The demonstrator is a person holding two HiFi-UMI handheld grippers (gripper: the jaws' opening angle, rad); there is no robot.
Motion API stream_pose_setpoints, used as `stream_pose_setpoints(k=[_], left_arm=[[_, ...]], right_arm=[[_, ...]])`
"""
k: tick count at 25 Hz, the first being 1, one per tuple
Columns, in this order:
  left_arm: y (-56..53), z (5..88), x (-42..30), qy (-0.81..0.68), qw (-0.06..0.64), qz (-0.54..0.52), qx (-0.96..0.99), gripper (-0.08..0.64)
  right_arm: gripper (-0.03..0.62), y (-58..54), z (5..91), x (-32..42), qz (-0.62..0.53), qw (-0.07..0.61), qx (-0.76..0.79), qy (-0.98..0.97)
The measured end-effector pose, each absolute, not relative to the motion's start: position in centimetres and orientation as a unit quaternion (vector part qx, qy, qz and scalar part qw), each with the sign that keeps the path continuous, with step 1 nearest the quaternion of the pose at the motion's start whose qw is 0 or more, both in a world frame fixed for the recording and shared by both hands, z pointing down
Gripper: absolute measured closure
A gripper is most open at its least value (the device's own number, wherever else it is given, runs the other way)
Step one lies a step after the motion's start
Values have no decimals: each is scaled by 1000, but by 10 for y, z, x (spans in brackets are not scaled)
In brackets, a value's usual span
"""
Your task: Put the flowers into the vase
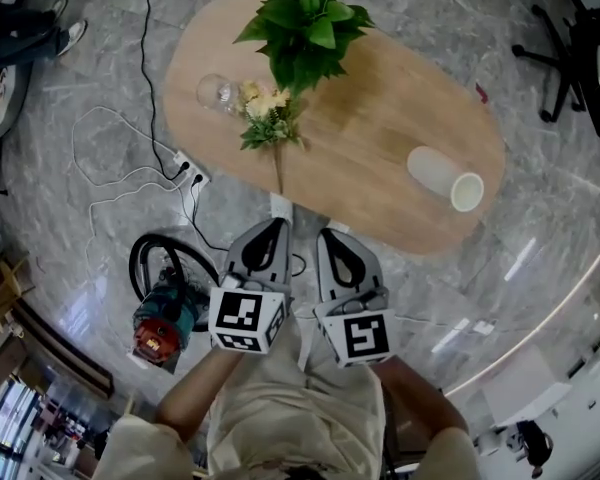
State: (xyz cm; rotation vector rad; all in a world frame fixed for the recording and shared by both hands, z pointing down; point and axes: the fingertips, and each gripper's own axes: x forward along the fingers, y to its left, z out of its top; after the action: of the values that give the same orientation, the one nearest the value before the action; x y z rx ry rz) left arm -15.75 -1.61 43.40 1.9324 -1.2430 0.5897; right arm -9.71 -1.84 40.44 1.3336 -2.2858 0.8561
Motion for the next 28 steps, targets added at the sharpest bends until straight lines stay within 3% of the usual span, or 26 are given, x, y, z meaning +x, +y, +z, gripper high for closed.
stream_pose_setpoints(k=[23,28], left_arm=[[-33,562,-171,-508,401,246,721,547],[-41,586,-174,-506,407,249,719,492]], right_arm=[[588,-21,519,-114,300,215,447,-815],[588,-25,536,-112,304,217,450,-811]])
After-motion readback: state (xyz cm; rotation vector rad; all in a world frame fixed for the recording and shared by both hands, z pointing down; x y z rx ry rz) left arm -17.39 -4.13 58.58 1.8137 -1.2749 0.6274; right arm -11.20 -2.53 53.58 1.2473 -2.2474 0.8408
